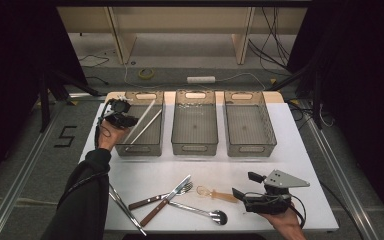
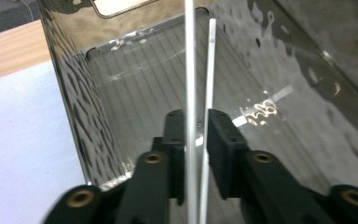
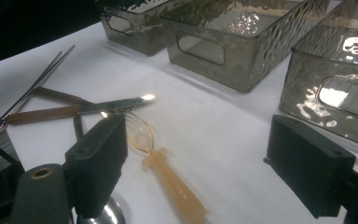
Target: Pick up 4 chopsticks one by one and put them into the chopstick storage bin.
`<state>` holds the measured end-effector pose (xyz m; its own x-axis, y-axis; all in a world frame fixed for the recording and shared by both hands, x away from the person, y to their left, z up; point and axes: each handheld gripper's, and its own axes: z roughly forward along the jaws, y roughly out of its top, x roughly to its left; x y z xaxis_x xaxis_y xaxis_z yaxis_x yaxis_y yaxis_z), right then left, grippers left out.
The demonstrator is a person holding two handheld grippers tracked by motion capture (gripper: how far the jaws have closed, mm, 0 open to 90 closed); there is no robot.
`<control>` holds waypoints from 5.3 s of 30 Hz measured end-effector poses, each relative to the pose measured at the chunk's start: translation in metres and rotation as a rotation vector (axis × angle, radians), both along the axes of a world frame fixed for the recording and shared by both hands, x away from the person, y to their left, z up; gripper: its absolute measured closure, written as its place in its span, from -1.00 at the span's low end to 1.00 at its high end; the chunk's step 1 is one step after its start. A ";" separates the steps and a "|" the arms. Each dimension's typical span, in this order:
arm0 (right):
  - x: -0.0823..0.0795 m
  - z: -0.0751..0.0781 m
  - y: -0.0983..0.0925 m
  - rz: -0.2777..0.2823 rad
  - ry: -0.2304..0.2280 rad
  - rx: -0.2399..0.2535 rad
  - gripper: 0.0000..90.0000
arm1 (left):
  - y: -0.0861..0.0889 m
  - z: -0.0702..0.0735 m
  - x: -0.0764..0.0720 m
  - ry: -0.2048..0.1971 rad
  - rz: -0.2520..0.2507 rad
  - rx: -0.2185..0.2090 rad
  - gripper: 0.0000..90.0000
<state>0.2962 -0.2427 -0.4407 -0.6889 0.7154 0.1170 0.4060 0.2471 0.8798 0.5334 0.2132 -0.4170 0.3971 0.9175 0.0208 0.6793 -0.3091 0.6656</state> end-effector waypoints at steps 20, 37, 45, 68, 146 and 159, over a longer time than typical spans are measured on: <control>0.000 0.000 0.001 -0.002 0.000 -0.002 -0.53 | -0.002 0.035 -0.100 0.019 -0.216 0.025 -0.29; -0.001 0.001 0.002 0.004 -0.003 -0.007 -0.53 | 0.024 0.022 -0.160 0.108 -0.281 0.078 -0.41; -0.002 0.001 0.002 0.004 -0.002 -0.008 -0.53 | 0.024 0.011 -0.174 0.185 -0.361 0.121 -0.44; -0.001 0.001 0.002 0.006 0.000 -0.008 -0.53 | 0.037 -0.022 -0.181 0.295 -0.296 0.176 -0.02; 0.000 -0.002 0.004 0.010 0.016 -0.019 -0.52 | 0.007 -0.047 -0.179 0.406 -0.800 0.308 -0.41; 0.000 -0.002 0.004 0.009 0.017 -0.019 -0.52 | 0.010 -0.047 -0.183 0.440 -0.826 0.348 -0.17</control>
